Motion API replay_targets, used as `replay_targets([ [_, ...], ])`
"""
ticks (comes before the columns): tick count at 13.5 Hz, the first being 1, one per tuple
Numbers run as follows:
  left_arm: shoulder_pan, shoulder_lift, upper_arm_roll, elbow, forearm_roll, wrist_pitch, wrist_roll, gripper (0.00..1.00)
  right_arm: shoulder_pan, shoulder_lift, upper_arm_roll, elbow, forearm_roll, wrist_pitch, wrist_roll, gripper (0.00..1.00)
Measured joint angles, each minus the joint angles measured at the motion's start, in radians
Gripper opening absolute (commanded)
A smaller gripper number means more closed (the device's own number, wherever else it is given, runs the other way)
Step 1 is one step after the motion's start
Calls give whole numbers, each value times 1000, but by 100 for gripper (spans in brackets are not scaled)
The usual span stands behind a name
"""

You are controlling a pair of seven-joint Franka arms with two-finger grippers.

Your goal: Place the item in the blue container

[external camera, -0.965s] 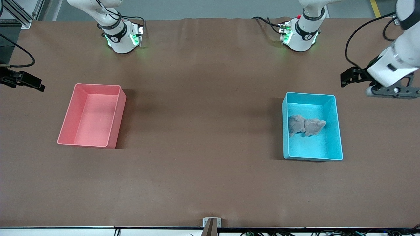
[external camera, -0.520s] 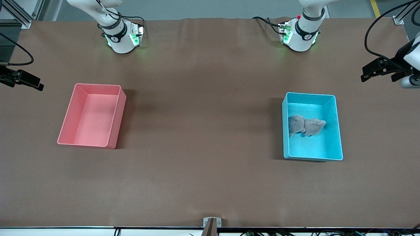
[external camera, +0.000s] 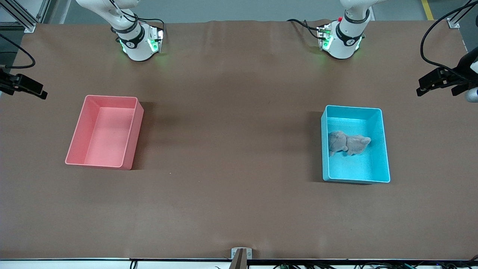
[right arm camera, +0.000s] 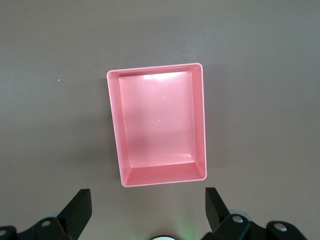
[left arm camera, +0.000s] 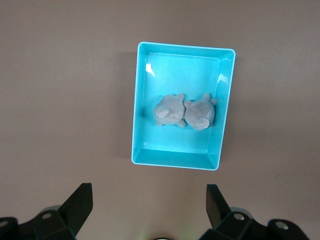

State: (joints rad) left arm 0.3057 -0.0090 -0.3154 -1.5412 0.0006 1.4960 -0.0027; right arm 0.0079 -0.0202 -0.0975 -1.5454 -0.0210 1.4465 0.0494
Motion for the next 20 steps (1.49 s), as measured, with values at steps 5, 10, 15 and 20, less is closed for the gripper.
replay_targets([
  [5,0,4,0,2,0,2,0,100,0,-35,3,0,0,-24,-4,100],
  [10,-3,14,1,3,0,6,0,100,0,-45,4,0,15,-25,-10,100],
  [15,-148,14,149,3,0,6,0,100,0,-45,4,-1,21,-25,-29,100],
  [20,-261,14,255,4,0,6,0,100,0,-45,1,-4,21,-31,-80,100],
])
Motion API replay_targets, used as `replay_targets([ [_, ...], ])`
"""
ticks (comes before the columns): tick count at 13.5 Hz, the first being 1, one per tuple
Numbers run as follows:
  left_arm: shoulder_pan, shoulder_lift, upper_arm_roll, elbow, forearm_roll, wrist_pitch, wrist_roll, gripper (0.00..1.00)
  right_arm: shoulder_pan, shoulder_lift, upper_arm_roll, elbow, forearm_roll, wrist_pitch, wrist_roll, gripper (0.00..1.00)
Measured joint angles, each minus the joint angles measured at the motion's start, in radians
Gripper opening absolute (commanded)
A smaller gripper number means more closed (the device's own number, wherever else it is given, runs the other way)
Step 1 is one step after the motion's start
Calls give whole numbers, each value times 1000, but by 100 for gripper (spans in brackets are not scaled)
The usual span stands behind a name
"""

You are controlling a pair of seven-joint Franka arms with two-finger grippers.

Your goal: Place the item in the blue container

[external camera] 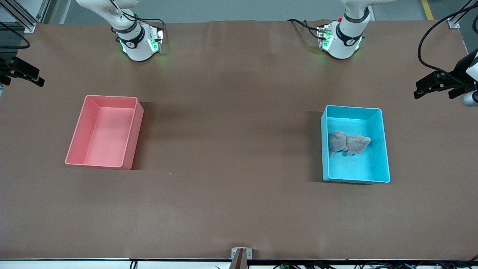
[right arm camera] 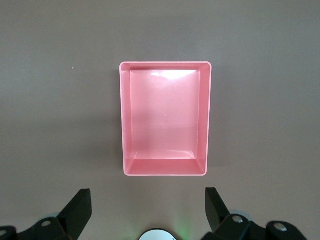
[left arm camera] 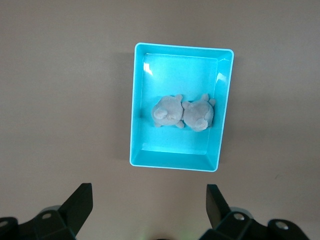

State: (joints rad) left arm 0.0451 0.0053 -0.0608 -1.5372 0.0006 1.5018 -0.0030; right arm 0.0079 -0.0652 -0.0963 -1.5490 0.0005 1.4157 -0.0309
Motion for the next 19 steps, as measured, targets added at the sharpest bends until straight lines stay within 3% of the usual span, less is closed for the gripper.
replay_targets([
  [5,-64,0,68,2,0,0,0,100,-1,0,-2,-1,29,-25,-1,100],
  [19,-69,0,70,18,0,0,0,100,2,-5,4,4,7,-23,-55,100],
])
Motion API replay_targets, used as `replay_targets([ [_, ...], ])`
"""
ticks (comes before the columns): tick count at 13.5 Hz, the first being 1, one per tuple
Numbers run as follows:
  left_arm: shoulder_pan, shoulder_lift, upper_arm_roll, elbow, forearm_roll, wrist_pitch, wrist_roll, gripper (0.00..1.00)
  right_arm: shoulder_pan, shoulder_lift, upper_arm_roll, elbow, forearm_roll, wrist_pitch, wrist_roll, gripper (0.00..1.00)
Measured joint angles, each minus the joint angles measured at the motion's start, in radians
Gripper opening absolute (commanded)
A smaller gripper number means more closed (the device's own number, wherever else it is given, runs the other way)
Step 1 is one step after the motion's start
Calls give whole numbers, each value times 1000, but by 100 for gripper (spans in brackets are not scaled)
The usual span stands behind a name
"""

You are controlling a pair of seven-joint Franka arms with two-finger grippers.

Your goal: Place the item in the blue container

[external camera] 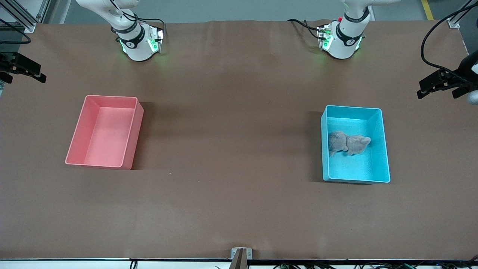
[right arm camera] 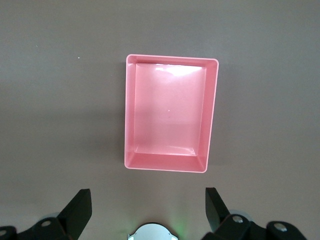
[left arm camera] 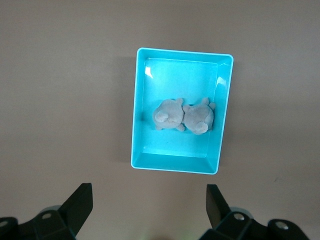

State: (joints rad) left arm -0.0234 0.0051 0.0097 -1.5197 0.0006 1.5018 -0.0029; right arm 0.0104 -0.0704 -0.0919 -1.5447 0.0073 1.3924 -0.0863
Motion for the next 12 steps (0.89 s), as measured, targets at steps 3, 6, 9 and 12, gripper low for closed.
replay_targets([
  [3,0,0,0,0,0,0,0,100,2,0,1,1,-3,-1,0,100],
  [6,0,0,0,0,0,0,0,100,2,0,1,1,-3,-4,0,100],
  [9,0,0,1,0,0,0,0,100,2,0,1,1,-3,-11,0,100],
  [12,0,0,1,0,0,0,0,100,2,0,1,1,-3,-16,0,100],
])
